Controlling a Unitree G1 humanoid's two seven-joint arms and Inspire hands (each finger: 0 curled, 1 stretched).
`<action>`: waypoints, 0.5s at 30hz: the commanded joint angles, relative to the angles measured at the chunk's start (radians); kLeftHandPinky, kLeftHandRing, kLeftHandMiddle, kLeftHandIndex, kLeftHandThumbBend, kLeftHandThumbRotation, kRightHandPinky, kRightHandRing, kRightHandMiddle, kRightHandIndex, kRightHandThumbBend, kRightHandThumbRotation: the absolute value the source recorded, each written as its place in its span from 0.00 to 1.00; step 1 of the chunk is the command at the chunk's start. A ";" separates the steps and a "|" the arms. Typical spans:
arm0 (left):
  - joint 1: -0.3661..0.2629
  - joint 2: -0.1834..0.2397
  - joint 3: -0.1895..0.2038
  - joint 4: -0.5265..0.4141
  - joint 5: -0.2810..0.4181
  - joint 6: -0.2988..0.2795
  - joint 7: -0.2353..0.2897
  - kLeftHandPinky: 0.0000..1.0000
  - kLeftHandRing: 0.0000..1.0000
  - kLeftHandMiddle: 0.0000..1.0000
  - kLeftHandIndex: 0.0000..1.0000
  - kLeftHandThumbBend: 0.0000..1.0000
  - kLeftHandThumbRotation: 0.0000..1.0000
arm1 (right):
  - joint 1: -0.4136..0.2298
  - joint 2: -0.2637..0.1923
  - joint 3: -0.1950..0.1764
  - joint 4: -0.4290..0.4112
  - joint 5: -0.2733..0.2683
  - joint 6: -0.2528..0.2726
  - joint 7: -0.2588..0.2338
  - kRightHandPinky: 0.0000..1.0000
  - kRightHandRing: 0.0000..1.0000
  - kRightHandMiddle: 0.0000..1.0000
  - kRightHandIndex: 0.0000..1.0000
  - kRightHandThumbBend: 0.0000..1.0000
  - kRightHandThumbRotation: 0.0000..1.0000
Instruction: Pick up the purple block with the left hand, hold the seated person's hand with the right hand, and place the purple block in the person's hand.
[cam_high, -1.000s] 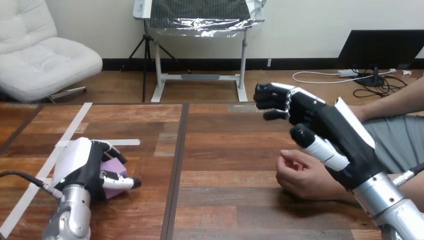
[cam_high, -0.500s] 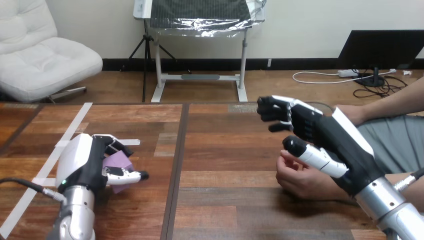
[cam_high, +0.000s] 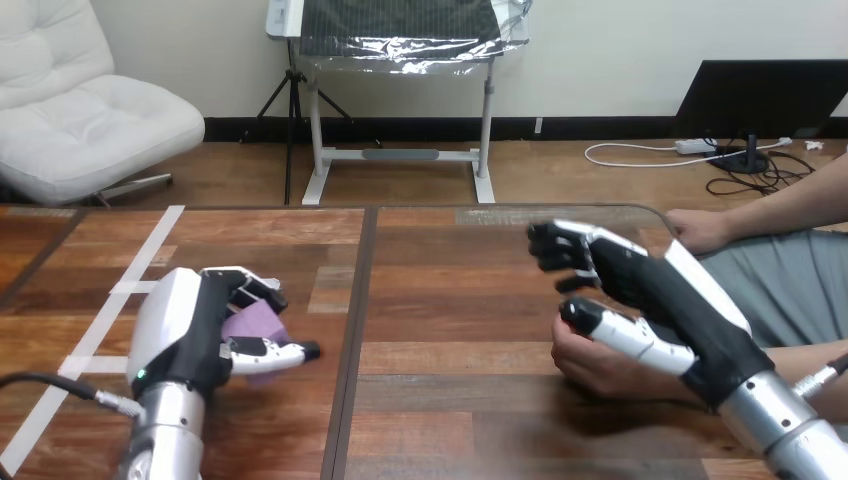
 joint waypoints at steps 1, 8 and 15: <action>-0.011 -0.009 0.055 -0.228 -0.014 -0.013 0.002 0.39 0.41 0.44 0.44 0.77 0.00 | -0.157 -0.048 -0.038 0.073 -0.032 -0.077 -0.051 0.74 0.81 0.83 0.85 0.85 0.80; 0.018 -0.018 0.065 -0.295 -0.029 -0.021 -0.005 0.40 0.41 0.44 0.44 0.77 0.00 | -0.167 -0.064 -0.038 0.108 -0.046 -0.079 -0.064 0.74 0.82 0.84 0.85 0.84 0.77; 0.045 -0.031 0.073 -0.373 -0.047 -0.002 -0.025 0.40 0.41 0.44 0.44 0.76 0.00 | -0.175 -0.084 -0.036 0.141 -0.072 -0.078 -0.087 0.73 0.82 0.84 0.85 0.87 0.76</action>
